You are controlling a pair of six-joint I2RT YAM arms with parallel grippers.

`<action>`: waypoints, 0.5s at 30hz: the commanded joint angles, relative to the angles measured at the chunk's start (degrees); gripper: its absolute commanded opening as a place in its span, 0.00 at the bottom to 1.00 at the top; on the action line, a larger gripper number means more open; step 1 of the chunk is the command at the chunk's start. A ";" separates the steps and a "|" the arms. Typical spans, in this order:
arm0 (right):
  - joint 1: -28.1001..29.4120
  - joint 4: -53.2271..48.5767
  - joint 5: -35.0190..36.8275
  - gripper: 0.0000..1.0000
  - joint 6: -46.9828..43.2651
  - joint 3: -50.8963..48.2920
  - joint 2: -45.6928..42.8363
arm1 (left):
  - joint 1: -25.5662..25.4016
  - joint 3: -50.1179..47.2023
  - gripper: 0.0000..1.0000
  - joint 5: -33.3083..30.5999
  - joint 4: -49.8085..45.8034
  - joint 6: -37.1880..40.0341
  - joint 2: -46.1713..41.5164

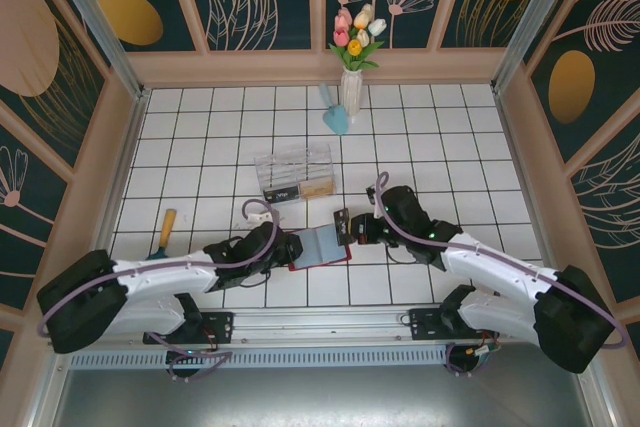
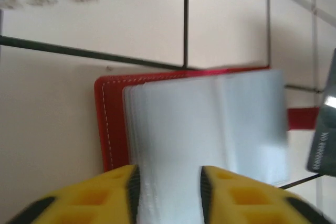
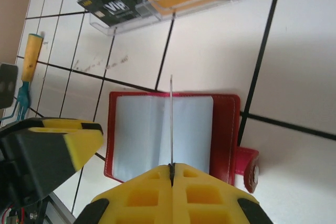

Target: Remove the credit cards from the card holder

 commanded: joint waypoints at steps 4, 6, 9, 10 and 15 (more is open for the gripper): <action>2.27 -6.38 6.67 0.00 -15.55 13.11 3.41 | 0.09 3.90 0.88 -12.61 -12.02 2.50 -15.03; 3.79 -6.67 7.54 0.00 -21.96 17.21 6.13 | 0.18 4.48 0.99 -15.66 -15.60 3.47 -19.70; 7.89 -4.66 10.93 0.00 -34.50 21.53 10.08 | 0.18 5.74 0.99 -20.11 -20.81 5.01 -25.74; 9.15 -3.77 12.07 0.00 -39.02 22.55 11.43 | 0.14 6.30 0.99 -21.65 -22.55 5.42 -27.75; 10.63 -4.77 13.76 0.00 -55.60 29.93 19.08 | 0.15 8.18 0.99 -27.29 -29.65 6.47 -36.36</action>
